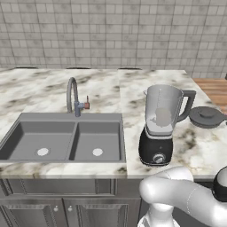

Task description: Grab the lemon and onion from the fridge, place them in the blender, close the lid, and turn on the blender to create a marinade.

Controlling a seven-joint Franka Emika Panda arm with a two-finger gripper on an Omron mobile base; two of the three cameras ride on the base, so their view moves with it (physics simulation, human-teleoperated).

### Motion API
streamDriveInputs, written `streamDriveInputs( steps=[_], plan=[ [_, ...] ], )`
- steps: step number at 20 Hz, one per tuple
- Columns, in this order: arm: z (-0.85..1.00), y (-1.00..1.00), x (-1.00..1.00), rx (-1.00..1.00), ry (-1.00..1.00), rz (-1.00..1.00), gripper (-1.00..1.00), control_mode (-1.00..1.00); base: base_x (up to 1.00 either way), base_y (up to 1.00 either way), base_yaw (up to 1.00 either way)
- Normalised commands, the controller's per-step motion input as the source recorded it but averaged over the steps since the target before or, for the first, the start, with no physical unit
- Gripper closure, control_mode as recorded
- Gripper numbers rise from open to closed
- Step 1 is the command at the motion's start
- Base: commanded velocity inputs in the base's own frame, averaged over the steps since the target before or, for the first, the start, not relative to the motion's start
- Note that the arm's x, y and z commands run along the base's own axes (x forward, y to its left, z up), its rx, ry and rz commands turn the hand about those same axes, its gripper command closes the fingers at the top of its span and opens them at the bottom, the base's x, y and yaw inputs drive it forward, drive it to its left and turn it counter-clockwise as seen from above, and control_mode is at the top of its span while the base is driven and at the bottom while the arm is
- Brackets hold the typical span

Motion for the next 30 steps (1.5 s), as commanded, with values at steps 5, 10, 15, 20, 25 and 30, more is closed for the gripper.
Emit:
streamDriveInputs(
  steps=[5, 10, 15, 20, 25, 30],
  plan=[
    [0.21, -0.02, -0.25, 0.00, 0.00, -0.01, 1.00, -1.00, 0.00, 0.00, 0.00],
    [0.25, -0.03, -0.28, 0.00, 0.00, 0.00, 1.00, -1.00, 0.00, 0.00, 0.00],
    [0.50, 0.04, -0.20, 0.00, -0.02, 0.00, 1.00, -1.00, 0.00, 0.00, 0.00],
    [0.44, 0.22, -0.10, 0.00, -0.08, 0.00, 1.00, -1.00, 0.00, 0.00, 0.00],
    [0.31, 0.35, 0.00, 0.00, -0.16, 0.00, 1.00, -1.00, 0.00, 0.00, 0.00],
    [0.29, 0.41, 0.00, 0.00, -0.15, 0.00, 1.00, -1.00, 0.00, 0.00, 0.00]
  ],
)
